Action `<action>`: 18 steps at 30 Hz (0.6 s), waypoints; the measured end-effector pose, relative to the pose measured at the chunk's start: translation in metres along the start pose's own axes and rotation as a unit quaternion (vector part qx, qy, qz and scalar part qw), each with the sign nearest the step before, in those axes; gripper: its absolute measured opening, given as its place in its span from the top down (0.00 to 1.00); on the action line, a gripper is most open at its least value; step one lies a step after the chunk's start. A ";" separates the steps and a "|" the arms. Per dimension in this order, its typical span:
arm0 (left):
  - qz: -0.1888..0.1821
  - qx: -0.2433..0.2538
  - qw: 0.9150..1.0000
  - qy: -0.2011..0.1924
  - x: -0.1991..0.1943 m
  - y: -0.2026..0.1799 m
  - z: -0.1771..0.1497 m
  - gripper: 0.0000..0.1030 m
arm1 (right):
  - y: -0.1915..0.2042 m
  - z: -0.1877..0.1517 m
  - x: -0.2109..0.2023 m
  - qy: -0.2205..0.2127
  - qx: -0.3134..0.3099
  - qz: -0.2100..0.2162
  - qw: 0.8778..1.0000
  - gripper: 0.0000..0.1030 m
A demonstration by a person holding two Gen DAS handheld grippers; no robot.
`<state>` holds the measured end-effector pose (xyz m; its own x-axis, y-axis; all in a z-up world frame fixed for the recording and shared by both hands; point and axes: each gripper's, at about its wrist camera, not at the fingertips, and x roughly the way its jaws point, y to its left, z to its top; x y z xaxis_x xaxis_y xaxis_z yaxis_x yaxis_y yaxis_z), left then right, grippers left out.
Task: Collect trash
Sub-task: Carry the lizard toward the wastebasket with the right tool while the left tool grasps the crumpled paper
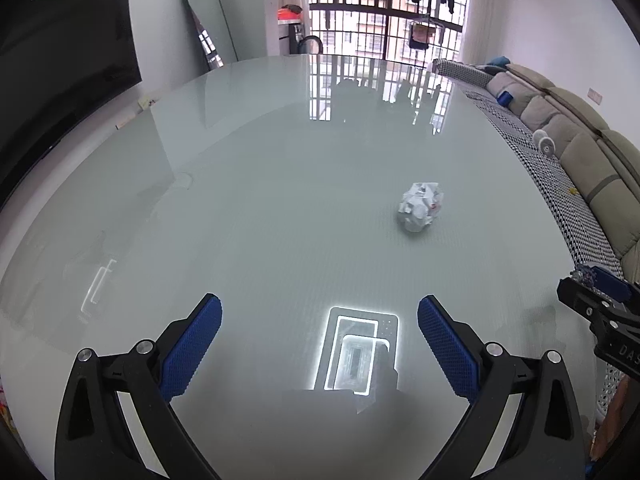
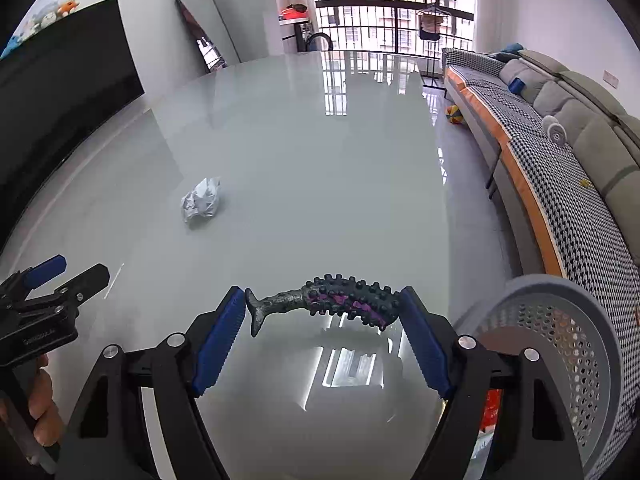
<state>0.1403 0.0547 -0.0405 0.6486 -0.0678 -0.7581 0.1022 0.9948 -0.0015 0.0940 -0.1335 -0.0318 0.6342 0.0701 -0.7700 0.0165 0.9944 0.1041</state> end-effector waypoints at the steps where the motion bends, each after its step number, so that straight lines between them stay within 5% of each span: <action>1: -0.001 0.004 1.000 0.001 0.002 -0.006 0.002 0.06 | -0.008 -0.005 -0.005 -0.003 0.007 -0.002 1.000 0.27; 9: -0.008 0.029 0.999 -0.011 0.029 -0.054 0.035 0.06 | -0.060 -0.024 -0.038 -0.025 0.045 -0.013 0.999 0.27; 18: 0.017 0.038 0.999 0.017 0.074 -0.082 0.051 0.06 | -0.075 -0.030 -0.052 -0.035 0.057 -0.007 0.998 0.27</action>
<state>0.2184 -0.0356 -0.0636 0.6262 -0.0303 -0.7791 0.1379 0.9878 0.0724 0.0366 -0.2091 -0.0178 0.6858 0.0462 -0.7264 0.1110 0.9797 0.1671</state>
